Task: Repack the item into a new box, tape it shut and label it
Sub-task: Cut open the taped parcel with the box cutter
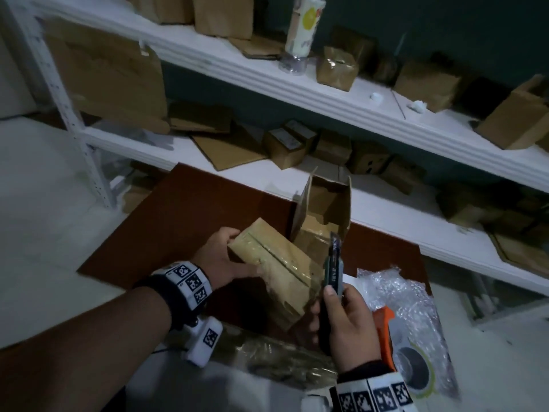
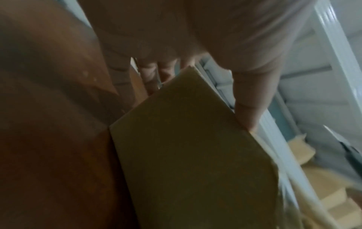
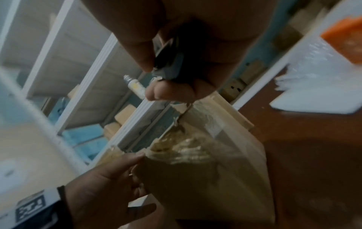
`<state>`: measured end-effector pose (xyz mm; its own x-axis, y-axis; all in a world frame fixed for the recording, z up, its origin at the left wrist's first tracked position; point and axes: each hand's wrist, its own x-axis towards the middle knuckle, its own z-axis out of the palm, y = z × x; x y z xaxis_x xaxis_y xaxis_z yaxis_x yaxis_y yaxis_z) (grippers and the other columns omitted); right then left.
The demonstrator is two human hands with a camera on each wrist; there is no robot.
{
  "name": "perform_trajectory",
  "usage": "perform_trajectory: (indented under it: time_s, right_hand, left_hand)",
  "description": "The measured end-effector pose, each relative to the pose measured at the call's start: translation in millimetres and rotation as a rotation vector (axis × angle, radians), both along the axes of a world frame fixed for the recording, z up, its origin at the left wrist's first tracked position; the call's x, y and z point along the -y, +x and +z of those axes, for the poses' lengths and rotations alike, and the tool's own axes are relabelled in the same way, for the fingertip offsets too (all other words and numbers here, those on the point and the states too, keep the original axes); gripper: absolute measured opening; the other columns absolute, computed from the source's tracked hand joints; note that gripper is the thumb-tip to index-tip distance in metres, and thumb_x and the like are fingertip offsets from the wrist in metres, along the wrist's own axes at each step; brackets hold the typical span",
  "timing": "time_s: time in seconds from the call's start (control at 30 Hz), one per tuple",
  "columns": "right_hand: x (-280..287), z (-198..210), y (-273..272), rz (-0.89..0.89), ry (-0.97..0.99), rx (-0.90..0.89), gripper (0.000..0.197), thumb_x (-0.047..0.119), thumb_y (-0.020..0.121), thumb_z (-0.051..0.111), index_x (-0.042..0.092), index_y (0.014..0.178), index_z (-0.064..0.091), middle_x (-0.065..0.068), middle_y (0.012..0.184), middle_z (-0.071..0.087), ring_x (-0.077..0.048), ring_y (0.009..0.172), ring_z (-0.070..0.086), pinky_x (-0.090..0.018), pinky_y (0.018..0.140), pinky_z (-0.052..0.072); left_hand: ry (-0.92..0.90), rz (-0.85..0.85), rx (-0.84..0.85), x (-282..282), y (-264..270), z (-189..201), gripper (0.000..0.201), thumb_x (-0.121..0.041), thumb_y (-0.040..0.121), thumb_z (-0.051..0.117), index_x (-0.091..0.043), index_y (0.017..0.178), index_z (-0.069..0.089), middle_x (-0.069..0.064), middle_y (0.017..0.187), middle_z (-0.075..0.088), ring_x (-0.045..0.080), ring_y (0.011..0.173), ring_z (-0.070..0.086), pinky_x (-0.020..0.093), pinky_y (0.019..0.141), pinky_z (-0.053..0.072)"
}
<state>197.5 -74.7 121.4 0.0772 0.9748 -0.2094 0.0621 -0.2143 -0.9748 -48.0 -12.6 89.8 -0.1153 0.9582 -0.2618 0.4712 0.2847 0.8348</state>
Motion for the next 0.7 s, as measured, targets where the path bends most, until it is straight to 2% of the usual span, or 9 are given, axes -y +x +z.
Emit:
perform_trajectory:
  time_s: [0.1,0.2,0.3,0.4,0.47,0.53,0.6,0.7]
  right_hand:
    - [-18.2,10.3,1.1,0.124,0.118,0.394,0.009,0.035,0.1,0.057,0.03,0.097,0.064,0.008,0.071,0.067,-0.013,0.063,0.06,-0.03,0.06,0.045]
    - [-42.4,28.2,-1.4,0.267,0.197,0.692,0.008,0.041,0.099,0.056,0.036,0.1,0.062,0.017,0.079,0.069,-0.004,0.068,0.064,-0.034,0.064,0.053]
    - [-62.7,42.3,-15.9,0.357,0.177,0.882,0.01,0.04,0.099,0.056,0.031,0.099,0.06,0.005,0.074,0.07,-0.01,0.063,0.066,-0.041,0.062,0.058]
    - [-76.2,48.6,-34.0,0.427,0.155,1.048,0.016,0.041,0.101,0.053,0.026,0.105,0.057,0.003,0.082,0.067,-0.016,0.072,0.066,-0.041,0.067,0.058]
    - [-83.2,46.8,-42.4,0.466,0.172,1.127,0.018,0.043,0.101,0.051,0.026,0.106,0.055,0.005,0.085,0.065,-0.015,0.076,0.064,-0.04,0.07,0.057]
    - [-88.0,41.4,-47.9,0.501,0.158,1.165,0.021,0.046,0.101,0.049,0.027,0.106,0.055,0.006,0.086,0.064,-0.013,0.078,0.063,-0.041,0.072,0.056]
    - [-90.6,33.0,-50.9,0.486,0.104,1.134,0.022,0.048,0.1,0.049,0.028,0.105,0.056,0.006,0.086,0.064,-0.012,0.077,0.063,-0.038,0.07,0.056]
    - [-88.7,21.6,-56.5,0.415,0.054,1.047,0.024,0.049,0.099,0.052,0.026,0.099,0.057,0.004,0.084,0.065,-0.013,0.076,0.062,-0.034,0.069,0.054]
  left_hand:
    - [-0.017,-0.006,0.171,1.8,-2.4,-16.0,0.069,-0.048,0.07,0.082,-0.036,0.129,0.048,-0.022,0.11,0.056,0.006,0.106,0.054,0.028,0.083,0.041]
    - [0.027,0.064,0.302,-8.1,-2.2,-18.8,0.064,-0.05,0.078,0.07,-0.035,0.137,0.05,-0.016,0.12,0.061,0.008,0.108,0.058,0.031,0.092,0.044]
    - [0.111,0.055,0.293,-25.0,-9.0,-18.0,0.055,-0.032,0.088,0.068,-0.022,0.14,0.054,-0.006,0.133,0.059,0.012,0.121,0.056,0.028,0.103,0.041]
    - [0.087,-0.125,0.149,-30.2,-18.5,-21.7,0.059,-0.043,0.086,0.065,-0.024,0.14,0.054,-0.009,0.131,0.062,0.011,0.119,0.058,0.034,0.105,0.045]
    - [0.079,-0.203,0.03,-31.2,-22.3,-22.8,0.061,-0.045,0.087,0.067,-0.026,0.142,0.051,-0.009,0.131,0.062,0.012,0.119,0.059,0.038,0.105,0.046]
    - [0.074,-0.208,0.045,-32.0,-25.5,-21.7,0.06,-0.044,0.084,0.071,-0.026,0.139,0.054,-0.009,0.13,0.063,0.012,0.117,0.06,0.039,0.104,0.048]
    - [0.062,-0.202,0.107,-31.7,-29.5,-21.2,0.059,-0.04,0.081,0.077,-0.025,0.134,0.057,-0.008,0.127,0.065,0.012,0.114,0.062,0.04,0.103,0.049]
    - [0.072,-0.212,0.084,-29.0,-37.8,-19.4,0.058,-0.04,0.078,0.08,-0.024,0.13,0.058,-0.008,0.124,0.065,0.01,0.112,0.062,0.038,0.101,0.051]
